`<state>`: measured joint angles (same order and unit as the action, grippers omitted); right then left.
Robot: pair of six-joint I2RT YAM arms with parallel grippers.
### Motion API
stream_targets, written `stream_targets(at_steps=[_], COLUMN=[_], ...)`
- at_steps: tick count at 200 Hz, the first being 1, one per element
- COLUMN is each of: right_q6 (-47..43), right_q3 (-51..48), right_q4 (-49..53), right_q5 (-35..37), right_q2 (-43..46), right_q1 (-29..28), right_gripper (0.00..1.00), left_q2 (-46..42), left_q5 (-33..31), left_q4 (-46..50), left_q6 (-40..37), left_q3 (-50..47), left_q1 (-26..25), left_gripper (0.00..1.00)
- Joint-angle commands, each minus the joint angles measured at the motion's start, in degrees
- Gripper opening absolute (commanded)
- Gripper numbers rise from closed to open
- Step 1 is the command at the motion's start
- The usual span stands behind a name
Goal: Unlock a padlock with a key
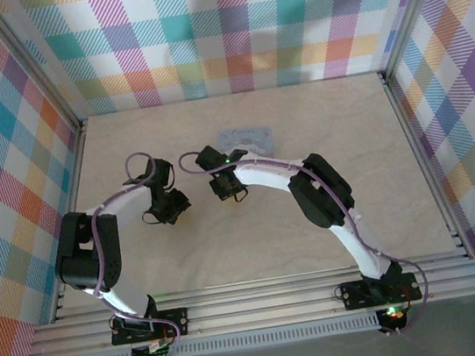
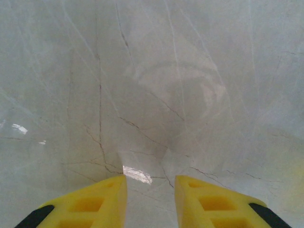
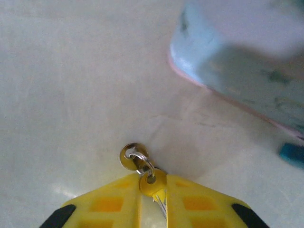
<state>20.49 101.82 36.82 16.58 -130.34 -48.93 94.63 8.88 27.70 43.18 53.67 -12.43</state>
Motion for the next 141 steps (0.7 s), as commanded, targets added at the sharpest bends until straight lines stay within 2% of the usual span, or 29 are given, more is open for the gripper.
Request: stream_targets(at_steps=[1,28,79,106,141], right_q6=[-2.82,-6.45,-14.77,-19.37,-23.86], right_q3=[-5.23,-9.60,-12.89,-15.16,-17.69], right_q4=[4.35,1.32,2.14,3.21,4.35], right_q5=[0.14,-3.06,-12.52,-19.28,-34.24], right_q2=[2.57,7.77,16.98,22.79,31.00], right_q1=[-0.53,-0.38,1.74,3.75,7.59], right_gripper=[0.12,0.00,0.00,0.00,0.00], left_q2=[-0.41,-1.29,-7.13,-13.65,-22.11], left_q5=[1.55,2.89,9.07,14.47,21.69], left_q4=[-1.06,-1.75,-9.38,-21.17,-37.15], left_q6=[-1.52,-4.14,-8.98,-10.58,-13.81], left_q3=[-0.76,-0.53,-3.44,-7.55,-13.43], left_q1=[0.65,0.73,1.00,0.99,0.12], left_gripper=[0.32,0.32,0.32,0.33,0.43])
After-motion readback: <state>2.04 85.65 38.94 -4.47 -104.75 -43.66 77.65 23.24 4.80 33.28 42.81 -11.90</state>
